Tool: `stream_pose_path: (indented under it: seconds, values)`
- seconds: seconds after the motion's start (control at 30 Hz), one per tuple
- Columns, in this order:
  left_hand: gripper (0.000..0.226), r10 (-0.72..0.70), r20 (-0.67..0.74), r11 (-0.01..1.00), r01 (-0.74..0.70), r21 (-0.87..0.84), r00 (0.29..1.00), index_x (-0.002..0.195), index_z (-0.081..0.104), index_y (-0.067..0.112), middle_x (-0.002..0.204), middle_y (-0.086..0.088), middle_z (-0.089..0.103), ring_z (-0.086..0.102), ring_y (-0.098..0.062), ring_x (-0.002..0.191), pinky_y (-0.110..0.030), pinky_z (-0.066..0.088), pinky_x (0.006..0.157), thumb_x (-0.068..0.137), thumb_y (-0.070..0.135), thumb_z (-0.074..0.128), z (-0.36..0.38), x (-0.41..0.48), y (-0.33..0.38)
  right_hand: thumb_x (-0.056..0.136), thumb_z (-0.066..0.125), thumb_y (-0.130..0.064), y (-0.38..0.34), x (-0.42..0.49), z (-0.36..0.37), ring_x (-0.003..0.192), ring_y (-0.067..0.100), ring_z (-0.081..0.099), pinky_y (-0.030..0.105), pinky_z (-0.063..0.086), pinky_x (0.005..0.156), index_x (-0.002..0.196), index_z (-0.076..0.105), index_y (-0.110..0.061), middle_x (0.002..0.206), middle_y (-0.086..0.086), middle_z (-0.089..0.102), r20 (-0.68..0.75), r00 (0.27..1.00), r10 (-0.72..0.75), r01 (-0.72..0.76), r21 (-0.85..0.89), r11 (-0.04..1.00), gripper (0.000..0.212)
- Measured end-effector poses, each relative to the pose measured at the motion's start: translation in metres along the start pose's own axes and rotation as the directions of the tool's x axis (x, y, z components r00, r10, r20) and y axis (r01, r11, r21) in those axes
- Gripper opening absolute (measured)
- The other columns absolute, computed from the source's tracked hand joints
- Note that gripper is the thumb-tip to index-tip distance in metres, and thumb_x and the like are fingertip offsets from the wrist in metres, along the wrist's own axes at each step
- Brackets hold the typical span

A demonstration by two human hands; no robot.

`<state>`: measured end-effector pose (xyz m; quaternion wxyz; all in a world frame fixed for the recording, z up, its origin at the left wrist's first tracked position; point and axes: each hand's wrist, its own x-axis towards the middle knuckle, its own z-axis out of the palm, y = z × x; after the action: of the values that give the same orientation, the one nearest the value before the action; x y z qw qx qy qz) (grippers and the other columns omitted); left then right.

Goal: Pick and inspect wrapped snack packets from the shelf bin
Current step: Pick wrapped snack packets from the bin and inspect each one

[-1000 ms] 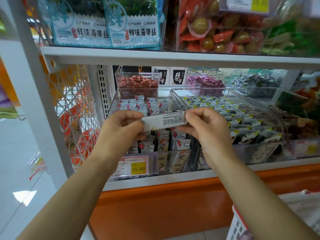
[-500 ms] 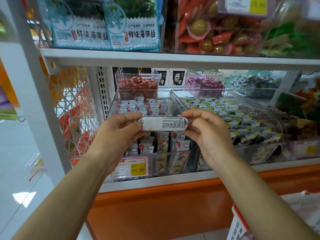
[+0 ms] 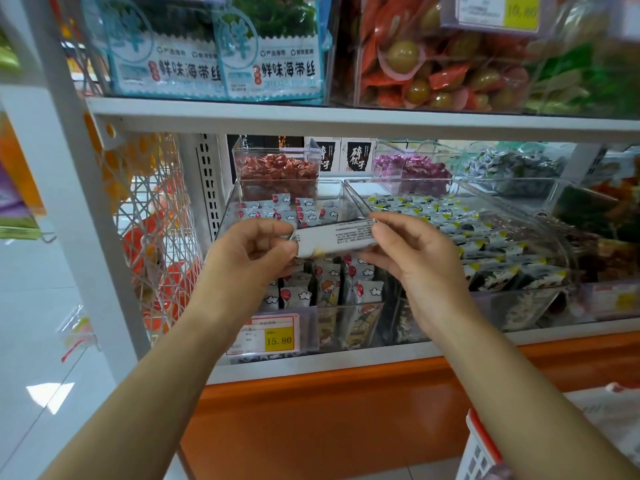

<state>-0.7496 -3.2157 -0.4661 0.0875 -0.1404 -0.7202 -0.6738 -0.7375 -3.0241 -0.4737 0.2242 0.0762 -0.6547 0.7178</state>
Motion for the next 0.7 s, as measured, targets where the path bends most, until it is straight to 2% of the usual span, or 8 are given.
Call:
stream_pose_path:
  seconds: [0.17, 0.23, 0.3, 0.4, 0.47, 0.53, 0.6, 0.7]
  values:
    - [0.011, -0.05, -0.065, 0.994, 0.044, -0.1, 0.997, 0.098, 0.064, 0.01, 0.085, -0.008, 0.068, 0.068, -0.019, 0.08, -0.02, 0.056, 0.067, 0.09, 0.014, 0.058, 0.005, 0.006, 0.001, 0.073, 0.072, -0.028, -0.005, 0.003, -0.005, 0.083, 0.012, 0.07, 0.026, 0.057, 0.073, 0.101, 0.067, -0.032, 0.095, -0.002, 0.071, 0.13, 0.991, -0.031, 0.049, -0.14, 0.989, 0.029]
    - [0.013, -0.052, -0.102, 0.995, 0.043, -0.092, 0.993, 0.1, 0.063, 0.01, 0.087, -0.006, 0.068, 0.067, -0.018, 0.08, -0.024, 0.057, 0.068, 0.091, 0.017, 0.056, 0.011, 0.008, 0.0, 0.077, 0.071, -0.024, -0.005, 0.005, -0.006, 0.071, 0.01, 0.068, 0.024, 0.057, 0.063, 0.09, 0.069, -0.028, 0.079, -0.006, 0.072, 0.023, 0.998, -0.057, 0.06, -0.136, 0.989, 0.013]
    - [0.019, 0.04, -0.139, 0.993, -0.024, 0.12, 0.989, 0.109, 0.062, 0.013, 0.095, 0.0, 0.066, 0.064, -0.016, 0.086, -0.027, 0.055, 0.076, 0.091, 0.021, 0.057, 0.018, 0.012, -0.004, 0.08, 0.07, -0.021, -0.004, 0.008, -0.01, 0.061, 0.007, 0.065, 0.027, 0.058, 0.061, 0.084, 0.068, -0.02, 0.068, -0.01, 0.069, -0.139, 0.989, -0.058, 0.043, -0.11, 0.993, 0.005]
    - [0.033, 0.241, 0.067, 0.703, -0.222, 0.676, 0.968, 0.124, 0.058, 0.02, 0.116, 0.003, 0.056, 0.047, -0.017, 0.111, -0.028, 0.038, 0.093, 0.092, 0.029, 0.055, 0.029, 0.016, -0.015, 0.081, 0.07, -0.024, -0.003, 0.011, -0.014, 0.056, 0.006, 0.063, 0.038, 0.057, 0.068, 0.081, 0.065, -0.017, 0.063, -0.008, 0.065, -0.251, 0.967, -0.05, 0.015, -0.136, 0.991, 0.009]
    - [0.036, 0.23, 0.223, 0.444, -0.306, 0.842, 0.947, 0.127, 0.055, 0.024, 0.124, 0.0, 0.047, 0.033, -0.022, 0.118, -0.035, 0.029, 0.099, 0.093, 0.036, 0.049, 0.038, 0.018, -0.023, 0.082, 0.07, -0.024, -0.001, 0.011, -0.013, 0.056, 0.005, 0.063, 0.041, 0.057, 0.07, 0.082, 0.065, -0.019, 0.065, -0.009, 0.063, -0.258, 0.963, -0.072, 0.028, -0.17, 0.985, 0.007]
    - [0.036, 0.173, 0.283, 0.284, -0.323, 0.903, 0.943, 0.127, 0.054, 0.025, 0.126, -0.001, 0.042, 0.028, -0.025, 0.119, -0.039, 0.028, 0.099, 0.095, 0.04, 0.044, 0.045, 0.018, -0.029, 0.083, 0.069, -0.023, 0.001, 0.012, -0.012, 0.056, 0.004, 0.063, 0.041, 0.058, 0.071, 0.086, 0.065, -0.018, 0.067, -0.01, 0.062, -0.261, 0.962, -0.085, 0.033, -0.198, 0.98, 0.007]
    - [0.036, 0.156, 0.305, 0.201, -0.333, 0.921, 0.939, 0.124, 0.055, 0.024, 0.126, -0.002, 0.04, 0.028, -0.026, 0.12, -0.04, 0.028, 0.099, 0.096, 0.041, 0.041, 0.047, 0.019, -0.033, 0.084, 0.069, -0.023, 0.002, 0.013, -0.013, 0.057, 0.003, 0.063, 0.039, 0.058, 0.07, 0.087, 0.065, -0.018, 0.068, -0.01, 0.062, -0.264, 0.961, -0.085, 0.027, -0.215, 0.976, 0.008]
    - [0.035, 0.145, 0.297, 0.2, -0.322, 0.925, 0.944, 0.122, 0.057, 0.024, 0.126, -0.001, 0.04, 0.029, -0.025, 0.12, -0.039, 0.028, 0.099, 0.096, 0.042, 0.041, 0.048, 0.02, -0.034, 0.084, 0.068, -0.023, 0.003, 0.014, -0.014, 0.057, 0.002, 0.062, 0.027, 0.057, 0.063, 0.08, 0.064, -0.023, 0.064, -0.012, 0.064, -0.245, 0.964, -0.102, 0.04, -0.244, 0.969, 0.006]
